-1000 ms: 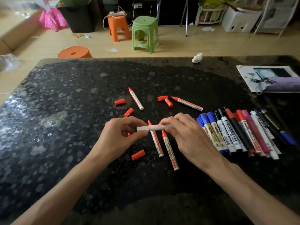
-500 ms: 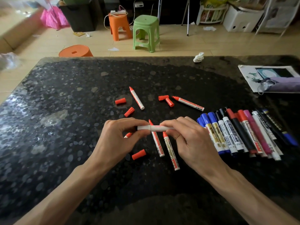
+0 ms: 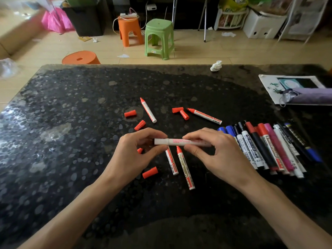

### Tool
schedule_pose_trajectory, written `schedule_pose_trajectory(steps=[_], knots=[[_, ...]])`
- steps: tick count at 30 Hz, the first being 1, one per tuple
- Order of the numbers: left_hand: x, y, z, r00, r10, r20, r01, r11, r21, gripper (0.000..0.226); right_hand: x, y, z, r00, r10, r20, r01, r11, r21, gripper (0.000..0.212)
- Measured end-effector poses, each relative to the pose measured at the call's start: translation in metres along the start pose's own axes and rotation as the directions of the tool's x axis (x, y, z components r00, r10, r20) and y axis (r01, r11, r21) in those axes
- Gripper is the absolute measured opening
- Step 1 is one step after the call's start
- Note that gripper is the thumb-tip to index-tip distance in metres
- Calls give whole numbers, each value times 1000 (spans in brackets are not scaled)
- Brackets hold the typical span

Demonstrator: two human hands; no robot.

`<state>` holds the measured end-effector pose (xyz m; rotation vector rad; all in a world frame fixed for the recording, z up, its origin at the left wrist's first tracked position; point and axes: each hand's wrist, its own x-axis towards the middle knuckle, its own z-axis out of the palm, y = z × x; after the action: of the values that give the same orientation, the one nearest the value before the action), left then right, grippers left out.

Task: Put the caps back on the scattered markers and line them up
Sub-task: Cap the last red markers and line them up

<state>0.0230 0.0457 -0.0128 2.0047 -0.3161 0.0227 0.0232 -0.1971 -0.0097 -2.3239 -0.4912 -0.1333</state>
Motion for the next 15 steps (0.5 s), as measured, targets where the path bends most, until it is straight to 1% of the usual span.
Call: schedule_pose_trajectory(steps=[4,8,10,12,15], knots=[[4,2,9,1000,-25,6,25,997,-69,24,-5,6,-7,1000,-10,-11,9,996,-92,18],[11,5,30,997,-64,34,68,989,-131,31,-15,18,-20,998,47,-30,-51,985,-164,15],[16,5,41,994,-93,53,100,983,-151,36,-23,29,-31,991,113,-76,-126,972,-199,13],[19,3,52,992,-96,77,106,984,-141,36,-31,42,-43,966,195,-167,-230,946,-227,12],[21,0,68,991,-89,101,101,988,-116,33,-41,61,-65,881,338,-330,-426,871,-245,11]])
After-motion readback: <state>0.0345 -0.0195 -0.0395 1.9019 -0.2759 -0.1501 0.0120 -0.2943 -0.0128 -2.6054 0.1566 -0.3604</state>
